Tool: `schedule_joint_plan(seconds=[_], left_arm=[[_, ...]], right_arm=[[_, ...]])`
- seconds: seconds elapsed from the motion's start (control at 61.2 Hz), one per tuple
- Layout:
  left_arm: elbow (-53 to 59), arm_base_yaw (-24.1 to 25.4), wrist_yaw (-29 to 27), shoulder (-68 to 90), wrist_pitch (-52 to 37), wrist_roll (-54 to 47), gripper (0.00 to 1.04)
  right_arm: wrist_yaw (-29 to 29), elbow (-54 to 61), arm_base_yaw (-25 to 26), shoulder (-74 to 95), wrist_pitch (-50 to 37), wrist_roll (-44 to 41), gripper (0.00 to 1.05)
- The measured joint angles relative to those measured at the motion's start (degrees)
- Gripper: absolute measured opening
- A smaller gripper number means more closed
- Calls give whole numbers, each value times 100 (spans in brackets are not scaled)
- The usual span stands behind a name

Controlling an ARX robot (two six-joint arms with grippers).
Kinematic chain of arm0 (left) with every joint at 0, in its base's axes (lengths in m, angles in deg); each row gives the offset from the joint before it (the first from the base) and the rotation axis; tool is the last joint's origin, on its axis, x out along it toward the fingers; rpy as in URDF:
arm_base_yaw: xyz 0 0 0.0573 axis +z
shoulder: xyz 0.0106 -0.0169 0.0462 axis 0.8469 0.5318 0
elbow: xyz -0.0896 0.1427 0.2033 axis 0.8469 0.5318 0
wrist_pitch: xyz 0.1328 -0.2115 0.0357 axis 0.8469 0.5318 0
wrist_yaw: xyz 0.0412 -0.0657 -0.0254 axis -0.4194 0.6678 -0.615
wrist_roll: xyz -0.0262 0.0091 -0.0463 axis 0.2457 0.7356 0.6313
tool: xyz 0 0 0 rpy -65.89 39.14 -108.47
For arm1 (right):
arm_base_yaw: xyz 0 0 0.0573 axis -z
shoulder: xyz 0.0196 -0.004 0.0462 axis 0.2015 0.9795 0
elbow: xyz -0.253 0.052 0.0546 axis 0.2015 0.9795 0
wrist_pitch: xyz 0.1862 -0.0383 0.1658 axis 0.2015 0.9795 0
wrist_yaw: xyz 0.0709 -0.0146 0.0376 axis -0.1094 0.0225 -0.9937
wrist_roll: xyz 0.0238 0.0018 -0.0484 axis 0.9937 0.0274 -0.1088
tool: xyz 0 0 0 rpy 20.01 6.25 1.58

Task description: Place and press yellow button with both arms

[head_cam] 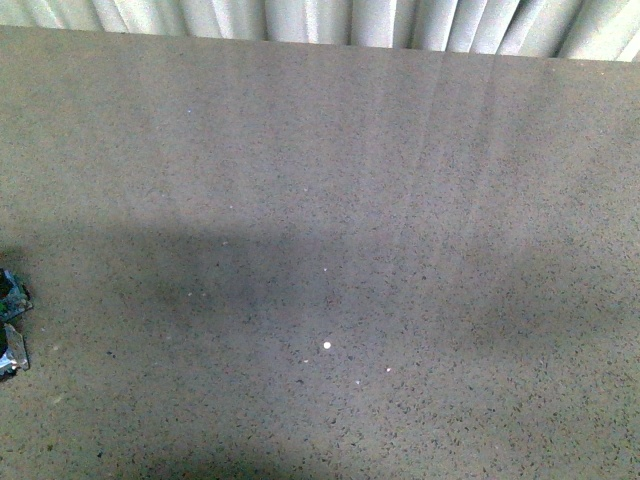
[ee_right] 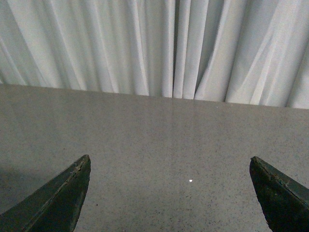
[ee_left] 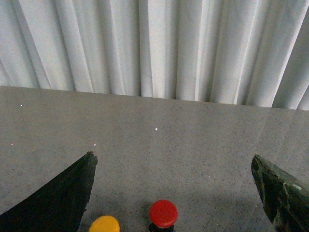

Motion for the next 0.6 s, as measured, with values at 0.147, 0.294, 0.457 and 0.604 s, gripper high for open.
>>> schedule_joint_plan(seconds=[0.147, 0.294, 0.457, 0.604], left_arm=[[0, 0, 0, 0, 0, 0, 96], [-420, 243, 533, 577, 1054, 468, 96], [-664, 1674, 1285, 3176, -234, 595, 96], [-942, 2542, 1558, 5552, -2225, 166, 96]], right_arm=[[0, 0, 0, 0, 0, 0, 96], [7, 0, 0, 0, 0, 0, 96], [-4, 0, 0, 0, 0, 0, 96], [-4, 0, 0, 0, 0, 0, 96]])
